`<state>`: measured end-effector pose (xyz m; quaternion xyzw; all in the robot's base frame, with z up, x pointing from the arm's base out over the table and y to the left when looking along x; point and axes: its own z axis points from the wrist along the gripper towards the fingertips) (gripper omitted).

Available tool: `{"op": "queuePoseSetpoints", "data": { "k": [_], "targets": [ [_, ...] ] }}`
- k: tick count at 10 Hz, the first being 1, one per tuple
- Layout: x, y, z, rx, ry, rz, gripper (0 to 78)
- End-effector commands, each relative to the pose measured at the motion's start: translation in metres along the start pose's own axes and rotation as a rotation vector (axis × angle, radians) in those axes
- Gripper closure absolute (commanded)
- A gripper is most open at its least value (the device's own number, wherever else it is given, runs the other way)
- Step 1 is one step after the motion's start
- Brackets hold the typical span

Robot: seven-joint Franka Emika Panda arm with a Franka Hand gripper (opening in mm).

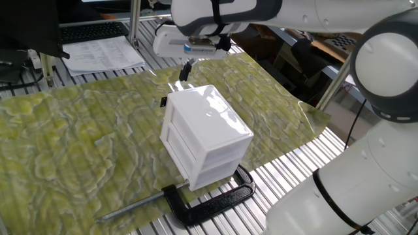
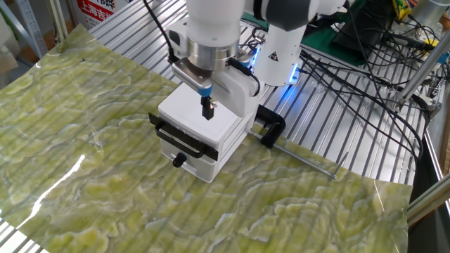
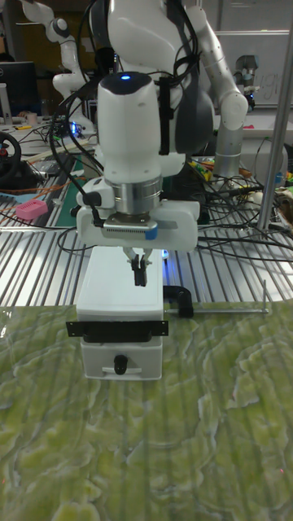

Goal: Grasp the handle and open the drawer

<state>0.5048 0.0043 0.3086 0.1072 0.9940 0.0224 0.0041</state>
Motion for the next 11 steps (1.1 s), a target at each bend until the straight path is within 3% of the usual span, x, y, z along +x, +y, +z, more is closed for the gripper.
{"op": "queuePoseSetpoints", "data": {
  "k": [1, 9, 11],
  "targets": [
    [-0.004, -0.009, -0.004, -0.001, 0.004, -0.017, 77.6],
    [-0.010, -0.016, -0.002, 0.009, 0.010, -0.018, 77.6],
    [-0.012, -0.019, -0.001, 0.046, 0.036, 0.011, 77.6]
  ]
}}
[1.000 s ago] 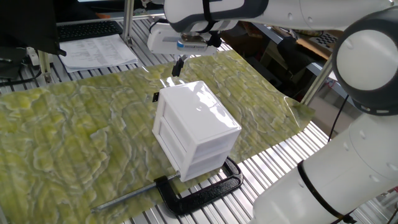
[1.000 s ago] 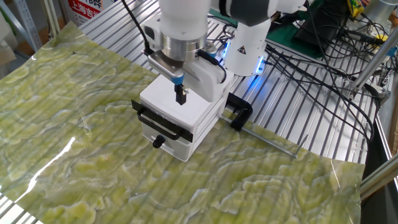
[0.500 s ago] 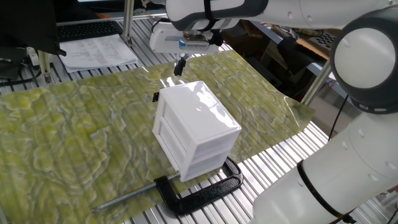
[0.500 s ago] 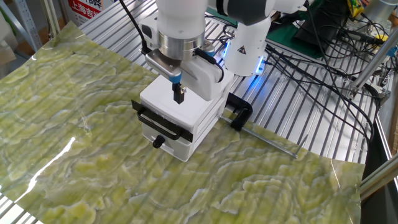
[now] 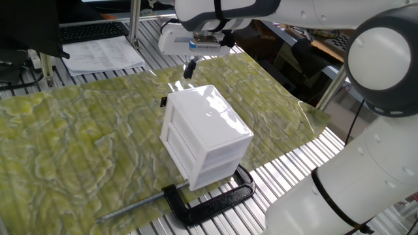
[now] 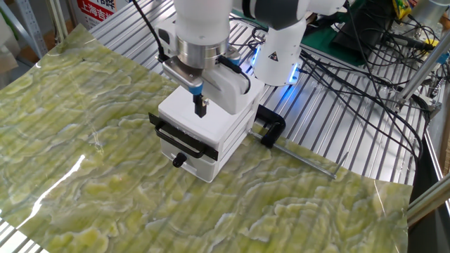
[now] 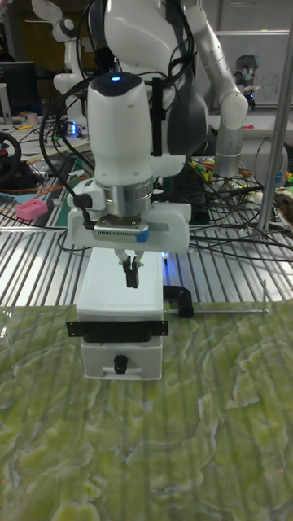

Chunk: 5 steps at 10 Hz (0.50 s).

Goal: Grasp the handle and open the drawer

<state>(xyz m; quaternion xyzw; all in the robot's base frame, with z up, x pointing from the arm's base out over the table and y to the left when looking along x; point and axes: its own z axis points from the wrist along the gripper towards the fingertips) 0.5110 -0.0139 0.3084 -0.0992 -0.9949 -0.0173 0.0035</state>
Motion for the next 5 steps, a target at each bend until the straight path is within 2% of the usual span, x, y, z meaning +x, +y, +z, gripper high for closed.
{"op": "queuePoseSetpoints", "data": {
  "k": [1, 4, 5],
  "targets": [
    [-0.004, -0.004, -0.001, 0.051, 0.018, 0.042, 77.6],
    [-0.011, -0.011, -0.002, 0.050, 0.018, 0.049, 77.6],
    [-0.021, -0.020, -0.003, 0.050, 0.030, 0.056, 77.6]
  ]
}}
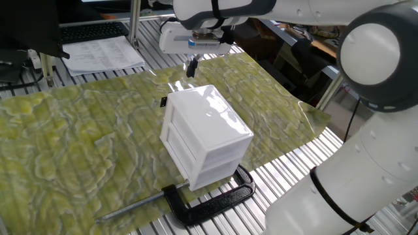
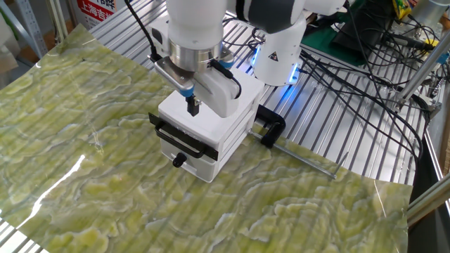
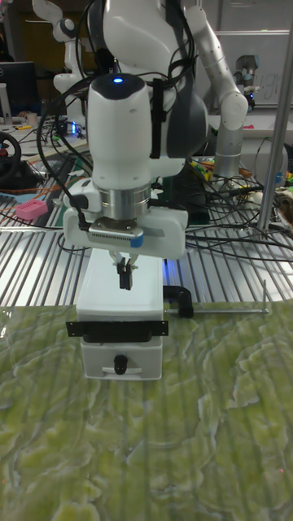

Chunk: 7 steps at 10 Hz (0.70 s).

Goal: Grasp the handle and open the drawer

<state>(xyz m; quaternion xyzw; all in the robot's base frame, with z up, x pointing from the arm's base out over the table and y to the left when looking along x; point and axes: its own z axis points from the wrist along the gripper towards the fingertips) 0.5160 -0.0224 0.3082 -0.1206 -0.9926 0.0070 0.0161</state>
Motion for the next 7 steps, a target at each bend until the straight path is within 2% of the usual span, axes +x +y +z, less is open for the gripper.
{"op": "queuePoseSetpoints", "data": {
  "k": [1, 5, 6, 7],
  "targets": [
    [-0.024, -0.018, -0.005, 0.000, 0.016, 0.011, 77.6],
    [-0.055, -0.040, -0.018, 0.020, 0.007, 0.059, 77.6],
    [-0.059, -0.044, -0.020, 0.020, 0.009, 0.074, 77.6],
    [-0.066, -0.057, -0.019, 0.019, 0.015, 0.154, 77.6]
  ]
}}
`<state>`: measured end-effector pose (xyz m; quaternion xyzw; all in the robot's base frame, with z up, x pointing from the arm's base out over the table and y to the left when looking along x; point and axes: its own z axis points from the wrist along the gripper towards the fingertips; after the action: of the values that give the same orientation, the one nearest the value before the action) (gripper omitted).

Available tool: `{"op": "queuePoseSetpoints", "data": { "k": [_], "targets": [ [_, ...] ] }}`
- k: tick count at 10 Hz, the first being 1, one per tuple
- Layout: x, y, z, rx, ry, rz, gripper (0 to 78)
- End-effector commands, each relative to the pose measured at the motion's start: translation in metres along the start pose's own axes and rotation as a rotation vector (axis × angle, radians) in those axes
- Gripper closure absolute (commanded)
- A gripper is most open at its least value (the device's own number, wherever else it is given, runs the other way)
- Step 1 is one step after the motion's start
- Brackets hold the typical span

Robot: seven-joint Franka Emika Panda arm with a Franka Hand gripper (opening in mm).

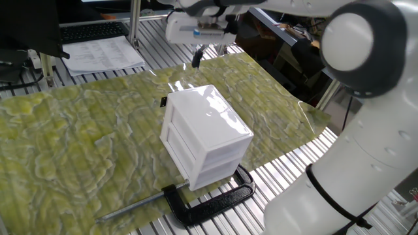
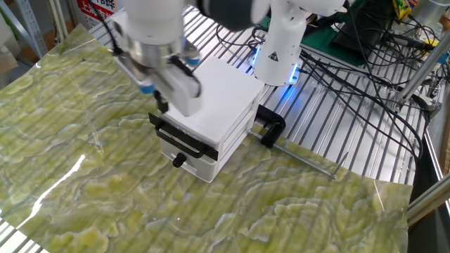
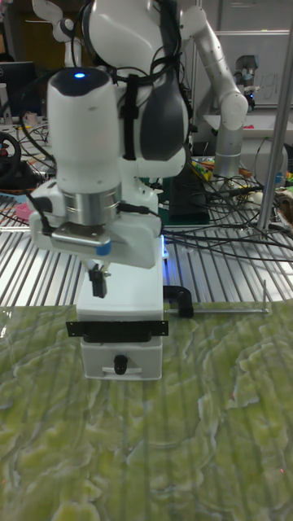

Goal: Grasp the handle and open the drawer

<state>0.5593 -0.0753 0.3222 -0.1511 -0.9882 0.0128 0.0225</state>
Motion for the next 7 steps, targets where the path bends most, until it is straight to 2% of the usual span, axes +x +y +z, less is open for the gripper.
{"op": "queuePoseSetpoints", "data": {
  "k": [1, 3, 5, 7],
  "targets": [
    [-0.016, -0.026, 0.001, 0.006, 0.004, 0.140, 77.6],
    [-0.021, -0.039, 0.008, 0.004, 0.000, 0.232, 77.6],
    [-0.035, -0.042, 0.008, -0.015, 0.038, 0.385, 77.6],
    [-0.039, -0.043, 0.009, -0.014, 0.046, 0.541, 77.6]
  ]
}}
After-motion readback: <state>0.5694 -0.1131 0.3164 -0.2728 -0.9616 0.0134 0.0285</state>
